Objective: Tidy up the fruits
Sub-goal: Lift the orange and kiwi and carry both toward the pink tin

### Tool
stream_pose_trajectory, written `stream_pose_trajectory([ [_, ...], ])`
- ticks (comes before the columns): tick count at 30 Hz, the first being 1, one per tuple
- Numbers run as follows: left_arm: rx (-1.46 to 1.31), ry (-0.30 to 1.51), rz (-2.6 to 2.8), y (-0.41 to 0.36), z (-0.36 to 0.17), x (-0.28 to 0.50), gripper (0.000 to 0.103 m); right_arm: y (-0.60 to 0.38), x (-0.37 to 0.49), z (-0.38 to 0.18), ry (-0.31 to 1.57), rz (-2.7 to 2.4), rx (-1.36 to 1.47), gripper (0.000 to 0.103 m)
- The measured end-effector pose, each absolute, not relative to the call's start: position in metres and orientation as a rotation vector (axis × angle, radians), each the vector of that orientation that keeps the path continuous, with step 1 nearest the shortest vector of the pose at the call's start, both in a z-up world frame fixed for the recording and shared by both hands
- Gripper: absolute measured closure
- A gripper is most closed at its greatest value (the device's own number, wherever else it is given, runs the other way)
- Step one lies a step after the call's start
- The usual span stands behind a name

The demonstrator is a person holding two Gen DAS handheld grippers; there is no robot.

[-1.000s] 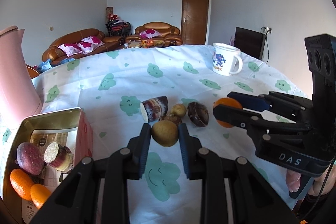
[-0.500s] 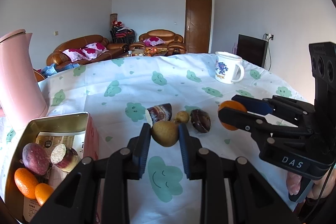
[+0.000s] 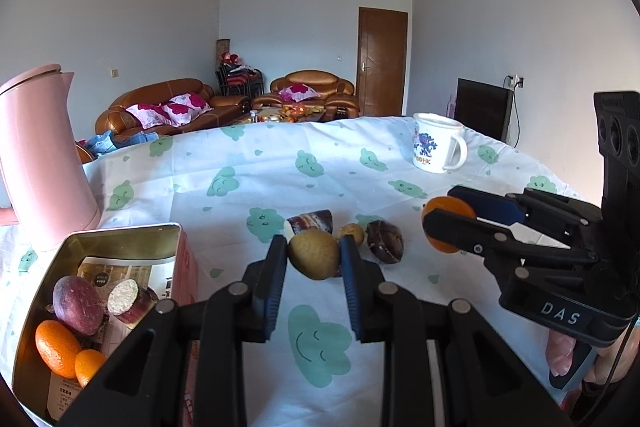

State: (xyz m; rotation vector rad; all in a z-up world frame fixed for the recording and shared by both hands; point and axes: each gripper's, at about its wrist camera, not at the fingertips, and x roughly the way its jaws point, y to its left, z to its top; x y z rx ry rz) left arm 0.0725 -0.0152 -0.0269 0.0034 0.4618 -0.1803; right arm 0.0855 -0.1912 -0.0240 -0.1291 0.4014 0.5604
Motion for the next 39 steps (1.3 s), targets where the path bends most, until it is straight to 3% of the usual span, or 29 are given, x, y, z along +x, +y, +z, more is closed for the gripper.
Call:
stream_pose_trajectory([
  [39,0.009,0.321,-0.106,-0.012,-0.017,0.045,0.074,-0.201,0.063,-0.016,0.264,0.573,-0.106,0.066],
])
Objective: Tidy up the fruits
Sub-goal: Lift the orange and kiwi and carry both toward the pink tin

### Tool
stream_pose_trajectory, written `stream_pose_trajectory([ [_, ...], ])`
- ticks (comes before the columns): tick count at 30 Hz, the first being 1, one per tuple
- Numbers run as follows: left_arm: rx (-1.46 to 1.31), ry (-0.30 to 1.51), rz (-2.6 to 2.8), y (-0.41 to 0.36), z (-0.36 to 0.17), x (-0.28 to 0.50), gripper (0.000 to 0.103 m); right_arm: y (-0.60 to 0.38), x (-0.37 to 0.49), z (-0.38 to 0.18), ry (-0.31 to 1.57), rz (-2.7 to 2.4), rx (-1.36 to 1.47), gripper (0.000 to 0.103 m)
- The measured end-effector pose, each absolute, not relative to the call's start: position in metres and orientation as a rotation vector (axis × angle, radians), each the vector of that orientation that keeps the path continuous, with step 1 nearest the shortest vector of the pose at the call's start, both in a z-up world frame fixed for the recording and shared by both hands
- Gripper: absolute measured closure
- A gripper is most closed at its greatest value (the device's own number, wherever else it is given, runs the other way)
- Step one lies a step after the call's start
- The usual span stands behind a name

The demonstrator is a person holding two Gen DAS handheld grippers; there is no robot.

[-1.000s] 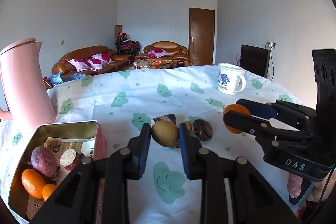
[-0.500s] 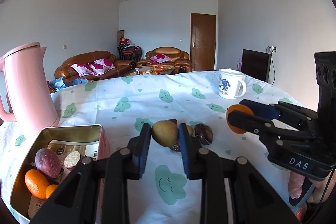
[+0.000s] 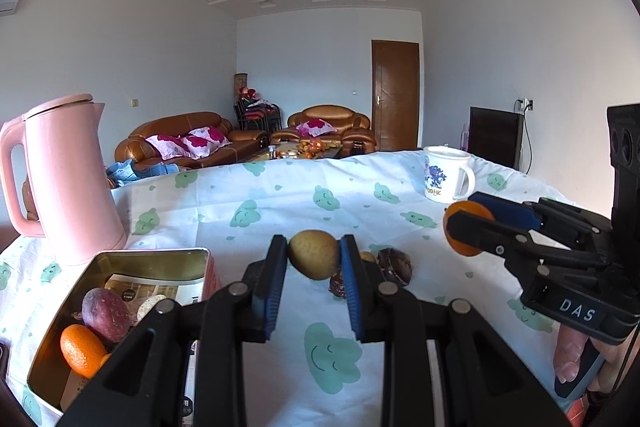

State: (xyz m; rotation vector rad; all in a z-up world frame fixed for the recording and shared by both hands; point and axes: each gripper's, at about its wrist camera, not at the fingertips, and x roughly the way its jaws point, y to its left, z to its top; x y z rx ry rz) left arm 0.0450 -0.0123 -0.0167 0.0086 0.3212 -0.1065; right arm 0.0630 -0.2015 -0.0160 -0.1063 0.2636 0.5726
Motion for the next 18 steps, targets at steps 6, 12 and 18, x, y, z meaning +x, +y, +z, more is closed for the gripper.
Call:
stream_pose_trajectory([
  [6,0.005,0.305,-0.093,-0.0105,-0.0159,0.0415,0.075,-0.2014,0.0582,-0.0143,0.238,0.574,-0.113,0.066],
  [12,0.0,0.312,-0.089,-0.01,-0.016,0.0405,0.074,-0.1981,0.0592,-0.0146,0.247,0.58,-0.127,0.066],
  [18,-0.006,0.326,-0.082,-0.0076,-0.0163,0.0414,0.074,-0.1953,0.0623,-0.0147,0.256,0.583,-0.133,0.066],
])
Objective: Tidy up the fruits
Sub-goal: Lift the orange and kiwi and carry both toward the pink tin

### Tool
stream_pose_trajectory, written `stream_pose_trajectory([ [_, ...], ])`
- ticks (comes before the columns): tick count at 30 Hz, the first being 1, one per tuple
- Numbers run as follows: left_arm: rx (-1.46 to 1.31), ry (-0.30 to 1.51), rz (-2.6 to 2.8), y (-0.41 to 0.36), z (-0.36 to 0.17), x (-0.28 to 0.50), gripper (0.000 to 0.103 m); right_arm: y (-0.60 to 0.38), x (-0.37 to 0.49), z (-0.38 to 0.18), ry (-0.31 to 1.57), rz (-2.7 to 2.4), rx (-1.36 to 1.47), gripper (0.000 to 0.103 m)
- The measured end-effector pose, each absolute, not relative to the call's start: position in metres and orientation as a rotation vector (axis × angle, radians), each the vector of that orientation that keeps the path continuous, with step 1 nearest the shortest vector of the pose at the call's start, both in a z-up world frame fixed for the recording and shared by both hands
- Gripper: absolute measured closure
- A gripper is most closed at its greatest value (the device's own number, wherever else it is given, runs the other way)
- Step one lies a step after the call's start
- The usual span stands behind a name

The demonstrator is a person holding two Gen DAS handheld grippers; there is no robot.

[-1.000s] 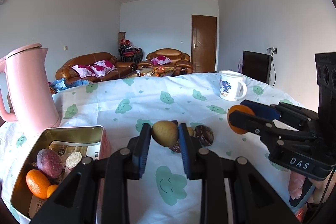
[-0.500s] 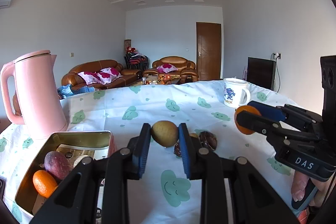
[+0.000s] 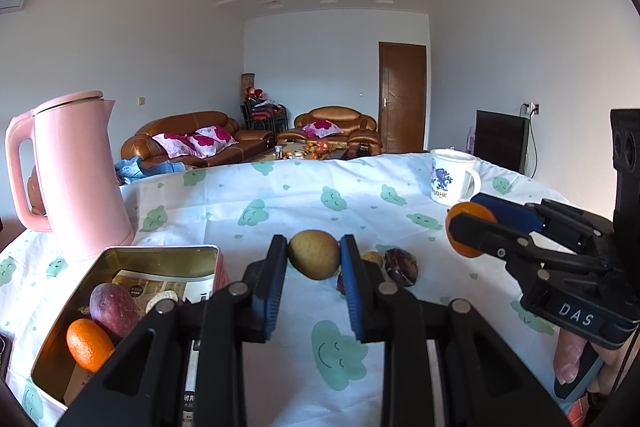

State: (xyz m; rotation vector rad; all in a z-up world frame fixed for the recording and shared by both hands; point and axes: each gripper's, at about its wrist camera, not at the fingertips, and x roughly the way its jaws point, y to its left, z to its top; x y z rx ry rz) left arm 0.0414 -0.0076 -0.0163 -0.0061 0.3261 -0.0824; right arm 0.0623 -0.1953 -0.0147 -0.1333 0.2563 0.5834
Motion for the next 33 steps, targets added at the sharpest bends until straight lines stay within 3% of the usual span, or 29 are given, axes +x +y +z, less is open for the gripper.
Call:
stream_pose_trajectory([
  [33,-0.029,0.388,0.089,0.061,-0.015,0.028,0.075,-0.108,0.063,0.014,0.26,0.768,-0.235,0.066],
])
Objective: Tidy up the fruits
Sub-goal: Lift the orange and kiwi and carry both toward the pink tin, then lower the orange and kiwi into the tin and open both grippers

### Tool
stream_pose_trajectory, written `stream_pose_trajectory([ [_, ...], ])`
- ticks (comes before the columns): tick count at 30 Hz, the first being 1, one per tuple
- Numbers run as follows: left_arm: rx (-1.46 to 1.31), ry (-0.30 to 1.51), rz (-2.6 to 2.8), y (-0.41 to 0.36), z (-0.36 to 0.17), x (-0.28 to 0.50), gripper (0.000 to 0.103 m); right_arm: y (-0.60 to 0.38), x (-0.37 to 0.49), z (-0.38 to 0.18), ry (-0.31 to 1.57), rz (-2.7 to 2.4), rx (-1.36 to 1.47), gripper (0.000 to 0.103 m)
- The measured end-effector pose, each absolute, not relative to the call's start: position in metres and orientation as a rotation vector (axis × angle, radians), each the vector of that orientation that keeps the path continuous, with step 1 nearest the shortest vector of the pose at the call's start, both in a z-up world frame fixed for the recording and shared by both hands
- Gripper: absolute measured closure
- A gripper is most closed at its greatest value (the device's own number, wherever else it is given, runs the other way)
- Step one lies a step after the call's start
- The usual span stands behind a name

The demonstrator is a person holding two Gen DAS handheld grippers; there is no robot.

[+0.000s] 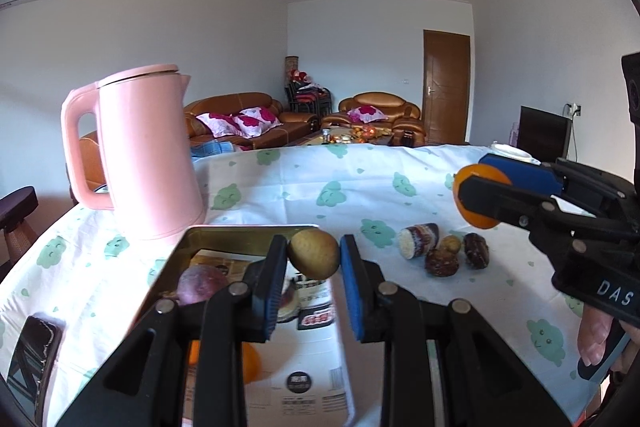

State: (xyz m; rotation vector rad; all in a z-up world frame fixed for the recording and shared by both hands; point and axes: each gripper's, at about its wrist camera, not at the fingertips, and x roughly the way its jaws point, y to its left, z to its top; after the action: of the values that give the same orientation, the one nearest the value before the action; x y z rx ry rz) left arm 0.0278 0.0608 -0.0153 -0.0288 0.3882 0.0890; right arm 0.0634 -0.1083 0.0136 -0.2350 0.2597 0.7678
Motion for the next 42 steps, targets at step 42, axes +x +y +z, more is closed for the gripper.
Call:
stream_pose_trajectory([
  [42,-0.067,0.514,0.187,0.124,-0.038,0.004,0.075,-0.009,0.062,-0.026,0.371,0.931,-0.318,0.066],
])
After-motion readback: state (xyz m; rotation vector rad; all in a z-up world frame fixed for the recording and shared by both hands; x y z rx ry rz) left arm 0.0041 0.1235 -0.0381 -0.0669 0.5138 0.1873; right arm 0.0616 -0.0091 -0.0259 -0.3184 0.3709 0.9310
